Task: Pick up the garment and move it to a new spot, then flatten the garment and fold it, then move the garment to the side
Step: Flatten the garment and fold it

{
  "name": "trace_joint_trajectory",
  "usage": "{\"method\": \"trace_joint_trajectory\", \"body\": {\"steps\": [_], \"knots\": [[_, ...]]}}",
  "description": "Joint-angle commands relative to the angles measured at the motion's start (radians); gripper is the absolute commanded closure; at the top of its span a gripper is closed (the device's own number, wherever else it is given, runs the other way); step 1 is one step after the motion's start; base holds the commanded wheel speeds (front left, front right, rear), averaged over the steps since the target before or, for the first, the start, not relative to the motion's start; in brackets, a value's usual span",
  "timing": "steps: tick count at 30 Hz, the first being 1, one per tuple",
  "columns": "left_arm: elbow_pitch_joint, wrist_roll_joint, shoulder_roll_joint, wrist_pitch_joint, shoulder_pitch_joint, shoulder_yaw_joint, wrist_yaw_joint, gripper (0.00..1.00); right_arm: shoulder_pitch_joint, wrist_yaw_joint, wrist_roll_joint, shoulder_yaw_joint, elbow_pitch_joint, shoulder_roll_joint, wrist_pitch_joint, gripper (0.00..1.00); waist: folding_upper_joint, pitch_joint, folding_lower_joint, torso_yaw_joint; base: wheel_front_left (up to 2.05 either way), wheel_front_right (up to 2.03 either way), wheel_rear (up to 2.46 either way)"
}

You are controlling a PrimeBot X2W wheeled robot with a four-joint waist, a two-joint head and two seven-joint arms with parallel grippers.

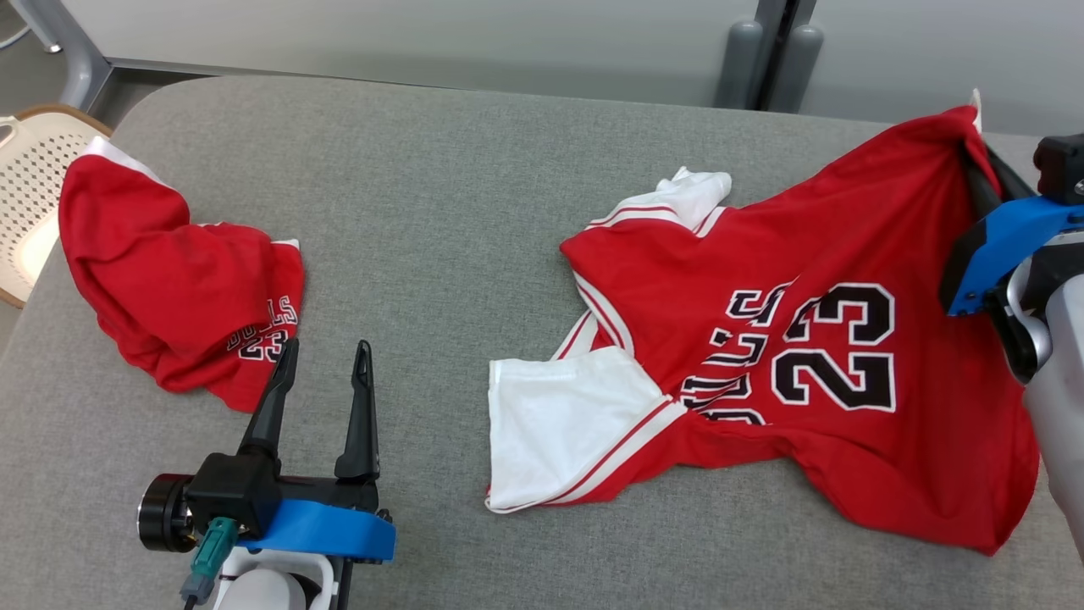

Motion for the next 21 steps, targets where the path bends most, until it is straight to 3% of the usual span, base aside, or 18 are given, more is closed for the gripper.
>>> {"method": "trace_joint_trajectory", "body": {"steps": [1, 2, 3, 5, 10, 14, 21], "knots": [[-0.001, -0.003, 0.000, -0.003, -0.008, -0.001, 0.000, 0.00, -0.028, 0.000, -0.016, -0.015, 0.021, 0.002, -0.021, 1.00, -0.0001, 0.002, -0.0001, 0.007, 0.00, 0.00, 0.00], [-0.002, -0.004, 0.000, -0.003, -0.007, -0.002, 0.002, 0.00, -0.036, 0.000, -0.024, -0.023, 0.039, 0.011, -0.030, 1.00, -0.0001, 0.002, -0.0001, 0.009, 0.00, 0.00, 0.00], [-0.003, -0.006, 0.000, -0.003, -0.006, -0.003, 0.004, 0.00, -0.039, 0.000, -0.035, -0.029, 0.057, 0.019, -0.037, 0.54, -0.0001, 0.003, -0.0001, 0.010, 0.00, 0.00, 0.00], [-0.004, -0.008, 0.000, -0.003, -0.003, -0.002, 0.006, 0.00, -0.049, 0.000, -0.051, -0.035, 0.090, 0.031, -0.051, 0.00, -0.0001, 0.002, -0.0001, 0.010, 0.00, 0.00, 0.00], [-0.003, -0.003, 0.000, -0.003, 0.008, 0.005, 0.009, 0.00, -0.047, 0.000, -0.069, -0.054, 0.126, 0.045, -0.121, 0.00, -0.0001, -0.009, -0.0001, -0.015, 0.00, 0.00, 0.00], [-0.002, 0.009, 0.000, -0.003, 0.018, 0.018, 0.008, 0.00, 0.004, 0.000, -0.070, -0.072, 0.086, 0.057, -0.150, 0.00, -0.0001, -0.031, -0.0001, -0.053, 0.00, 0.00, 0.00], [-0.005, 0.023, 0.000, -0.003, 0.036, 0.039, 0.004, 0.00, 0.188, 0.000, -0.056, -0.076, -0.223, 0.089, -0.153, 0.00, -0.0001, -0.063, -0.0001, -0.116, 0.00, 0.00, 0.00]]}}
